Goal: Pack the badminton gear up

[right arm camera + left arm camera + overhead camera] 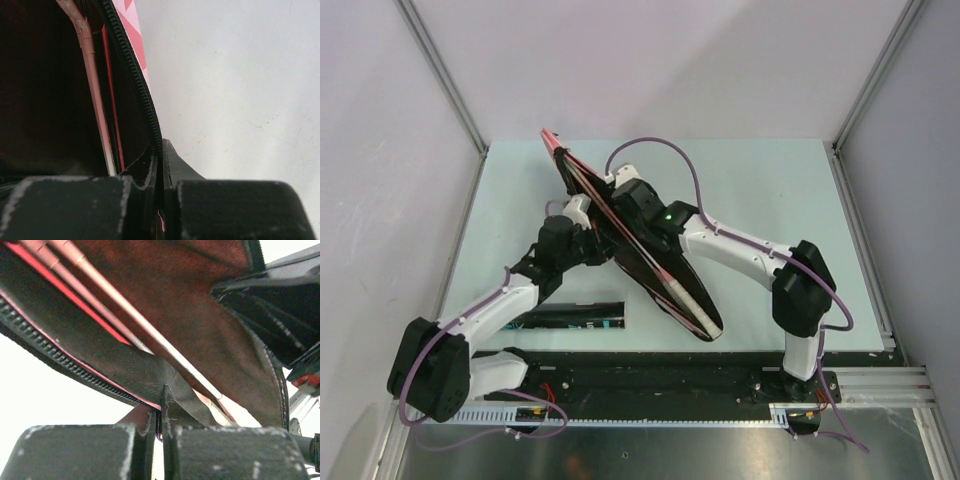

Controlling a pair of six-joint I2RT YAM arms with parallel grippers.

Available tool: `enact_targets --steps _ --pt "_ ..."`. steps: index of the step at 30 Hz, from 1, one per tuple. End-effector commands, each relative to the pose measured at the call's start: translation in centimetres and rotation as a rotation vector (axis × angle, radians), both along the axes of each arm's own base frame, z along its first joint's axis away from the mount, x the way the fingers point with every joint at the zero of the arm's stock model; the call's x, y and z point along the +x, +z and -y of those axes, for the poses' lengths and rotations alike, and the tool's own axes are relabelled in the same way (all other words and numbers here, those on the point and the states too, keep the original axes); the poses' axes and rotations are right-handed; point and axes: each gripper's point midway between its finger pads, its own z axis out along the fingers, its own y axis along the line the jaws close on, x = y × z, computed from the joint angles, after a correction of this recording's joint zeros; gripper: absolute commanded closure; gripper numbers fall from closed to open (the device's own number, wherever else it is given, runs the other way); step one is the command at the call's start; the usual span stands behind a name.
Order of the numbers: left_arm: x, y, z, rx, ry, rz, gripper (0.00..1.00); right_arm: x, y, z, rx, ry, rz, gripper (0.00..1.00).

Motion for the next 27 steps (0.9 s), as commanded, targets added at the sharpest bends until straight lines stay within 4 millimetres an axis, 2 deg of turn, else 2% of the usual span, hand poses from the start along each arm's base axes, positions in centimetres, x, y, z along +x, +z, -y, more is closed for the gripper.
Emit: enact_targets --steps 1,3,4,6,7,9,10,14,19,23,26,27 --pt "1.6 1.0 -2.2 0.005 0.132 0.061 1.0 1.4 1.8 1.8 0.115 -0.014 0.032 1.0" --pt "1.6 0.5 -2.0 -0.004 0.111 0.035 1.0 2.0 0.0 1.5 0.146 -0.005 0.0 1.0" --pt "1.6 -0.2 -1.9 0.0 0.103 0.012 1.0 2.3 -1.8 1.4 0.143 0.001 -0.046 0.98" --pt "1.3 -1.1 -2.2 0.008 0.107 -0.022 1.0 1.7 -2.9 1.5 0.133 -0.009 -0.088 0.95" --pt "1.2 -1.3 -2.4 0.003 0.118 -0.032 1.0 1.2 -2.7 1.4 0.135 -0.001 -0.083 0.93" --pt "0.9 -2.4 -3.3 0.012 0.15 -0.051 1.0 0.9 -1.7 1.2 0.148 0.018 -0.069 0.81" --pt "0.7 -2.2 -3.5 0.012 0.153 -0.04 1.0 0.5 -0.6 1.0 0.176 0.038 -0.065 0.77" --pt "0.2 -2.5 -4.4 0.022 0.177 -0.042 1.0 -0.3 1.7 0.7 0.242 0.078 -0.068 0.66" --pt "0.1 -1.9 -4.5 0.012 0.181 -0.026 1.0 -1.0 2.0 1.1 0.252 0.092 -0.08 0.49" --pt "0.4 -0.4 -3.8 -0.01 0.146 0.002 1.0 -2.1 1.8 2.5 0.227 0.079 -0.117 0.45" --pt "0.5 0.8 -3.8 -0.027 0.149 0.031 0.99 -4.1 2.4 3.3 0.194 0.099 -0.12 0.43" --pt "0.5 1.2 -3.8 -0.029 0.147 0.042 1.0 -5.6 3.1 3.3 0.182 0.123 -0.108 0.43"
